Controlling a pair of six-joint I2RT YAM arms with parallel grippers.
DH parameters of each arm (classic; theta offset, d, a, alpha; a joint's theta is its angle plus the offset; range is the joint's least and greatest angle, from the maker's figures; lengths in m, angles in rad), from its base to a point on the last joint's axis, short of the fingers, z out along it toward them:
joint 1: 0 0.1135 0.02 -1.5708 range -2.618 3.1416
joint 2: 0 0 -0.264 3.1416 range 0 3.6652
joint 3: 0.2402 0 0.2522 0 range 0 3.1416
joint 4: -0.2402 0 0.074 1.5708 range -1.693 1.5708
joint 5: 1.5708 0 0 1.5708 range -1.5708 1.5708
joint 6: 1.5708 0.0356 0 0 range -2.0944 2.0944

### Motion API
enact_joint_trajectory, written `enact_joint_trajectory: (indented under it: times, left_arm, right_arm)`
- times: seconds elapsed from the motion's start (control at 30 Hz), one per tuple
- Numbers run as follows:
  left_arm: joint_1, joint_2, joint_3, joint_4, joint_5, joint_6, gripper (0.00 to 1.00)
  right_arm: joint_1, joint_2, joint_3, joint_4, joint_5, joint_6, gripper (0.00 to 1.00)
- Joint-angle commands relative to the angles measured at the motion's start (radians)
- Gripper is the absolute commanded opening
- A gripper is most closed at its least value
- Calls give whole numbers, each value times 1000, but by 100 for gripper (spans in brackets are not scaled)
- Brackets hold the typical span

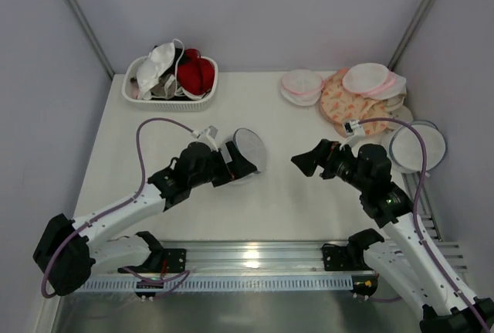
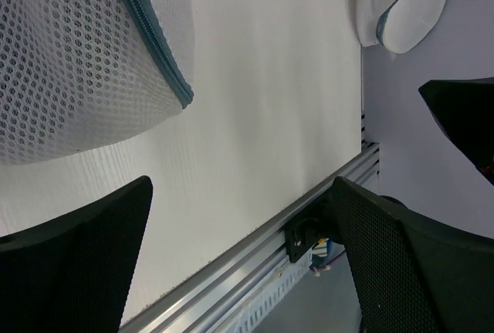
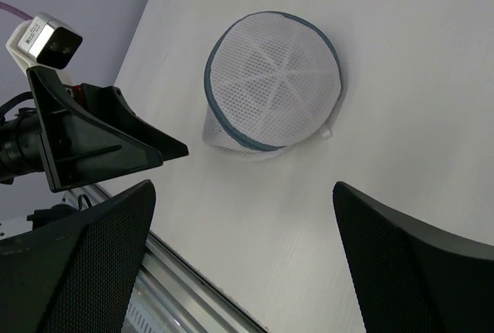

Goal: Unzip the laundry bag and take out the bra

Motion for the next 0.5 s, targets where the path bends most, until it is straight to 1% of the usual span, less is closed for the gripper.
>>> enact_joint_trajectory:
  times: [0.0, 0.07, 0.1, 0.17, 0.2, 0.33, 0.4, 0.47]
  left_arm:
    - [-36, 26, 40, 50, -100, -43, 99]
    - [-61, 45, 37, 50, -173, -66, 99]
    - [-93, 63, 36, 48, -253, -83, 100]
    - [-125, 83, 40, 48, -318, -106, 99]
    - [-150, 109, 48, 74, -370, -121, 99]
    - [-164, 181, 78, 64, -444, -178, 99]
    - [-165, 222, 106, 48, -480, -201, 100]
    - [-170, 252, 129, -1, -506, -213, 99]
  right_arm:
    - [6, 1, 11, -27, 16, 39, 99]
    - [6, -1, 11, -40, 9, 41, 100]
    - [6, -1, 16, -48, 4, 38, 99]
    - [5, -19, 11, -54, 0, 42, 99]
    - [4, -30, -3, -51, 0, 47, 100]
    - [4, -91, -39, -39, 7, 59, 99]
    - [6, -106, -36, -68, 21, 58, 99]
    - [5, -103, -23, -114, 23, 47, 99]
